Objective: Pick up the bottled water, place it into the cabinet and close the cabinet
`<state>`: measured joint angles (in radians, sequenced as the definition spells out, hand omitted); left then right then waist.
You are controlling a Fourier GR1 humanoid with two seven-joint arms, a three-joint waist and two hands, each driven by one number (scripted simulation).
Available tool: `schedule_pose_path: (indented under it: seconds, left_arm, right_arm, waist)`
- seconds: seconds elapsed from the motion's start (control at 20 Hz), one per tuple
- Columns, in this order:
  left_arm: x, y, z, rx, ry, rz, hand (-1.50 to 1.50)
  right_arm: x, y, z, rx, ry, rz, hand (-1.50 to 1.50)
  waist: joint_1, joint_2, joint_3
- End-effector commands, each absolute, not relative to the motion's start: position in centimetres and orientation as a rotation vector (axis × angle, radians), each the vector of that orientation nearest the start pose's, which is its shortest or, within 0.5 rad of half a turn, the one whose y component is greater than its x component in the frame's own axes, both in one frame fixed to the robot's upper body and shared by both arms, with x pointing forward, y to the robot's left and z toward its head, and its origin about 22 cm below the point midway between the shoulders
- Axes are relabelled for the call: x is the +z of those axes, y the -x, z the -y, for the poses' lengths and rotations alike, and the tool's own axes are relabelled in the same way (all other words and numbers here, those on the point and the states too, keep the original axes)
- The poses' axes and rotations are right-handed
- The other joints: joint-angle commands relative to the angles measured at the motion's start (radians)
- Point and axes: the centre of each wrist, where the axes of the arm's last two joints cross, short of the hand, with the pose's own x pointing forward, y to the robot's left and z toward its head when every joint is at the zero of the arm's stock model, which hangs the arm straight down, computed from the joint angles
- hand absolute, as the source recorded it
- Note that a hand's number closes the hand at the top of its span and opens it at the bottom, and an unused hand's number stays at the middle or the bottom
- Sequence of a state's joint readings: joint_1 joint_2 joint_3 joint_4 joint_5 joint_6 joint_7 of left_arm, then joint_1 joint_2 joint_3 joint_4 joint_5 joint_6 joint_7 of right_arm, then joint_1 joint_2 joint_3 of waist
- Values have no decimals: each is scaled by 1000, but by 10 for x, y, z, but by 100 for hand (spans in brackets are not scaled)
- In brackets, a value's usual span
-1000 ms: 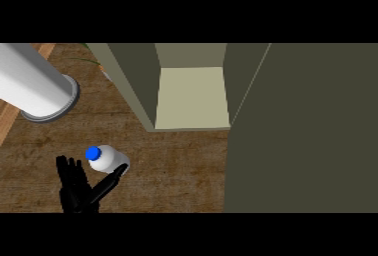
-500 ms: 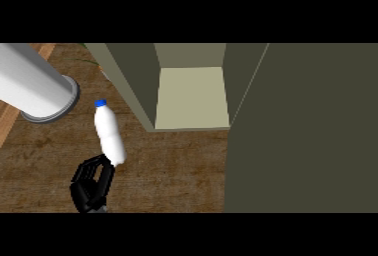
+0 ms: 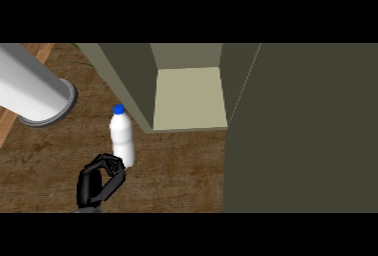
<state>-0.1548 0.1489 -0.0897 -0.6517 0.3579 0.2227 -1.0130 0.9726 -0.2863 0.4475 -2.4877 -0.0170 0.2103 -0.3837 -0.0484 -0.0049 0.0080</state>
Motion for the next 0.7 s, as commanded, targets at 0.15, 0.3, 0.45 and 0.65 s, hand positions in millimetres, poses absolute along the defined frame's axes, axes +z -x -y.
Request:
schedule_pose_path:
  seconds: [0.15,0.3,0.45,0.65]
  left_arm:
    - [-163,-212,-250,-102,40,1775,150]
    - [-156,-219,-223,-104,76,1767,150]
    - [-145,-233,-195,-106,158,1782,150]
    - [-121,-250,-180,-66,177,1792,150]
  right_arm:
    - [137,-28,217,217,-328,1918,-150]
    - [139,-24,221,220,-298,1902,-150]
    - [141,-24,225,198,-311,1922,-150]
    - [145,-23,219,183,-321,1915,-150]
  waist:
    - [21,4,-10]
    - [29,1,-8]
    - [29,1,-8]
    - [39,1,-8]
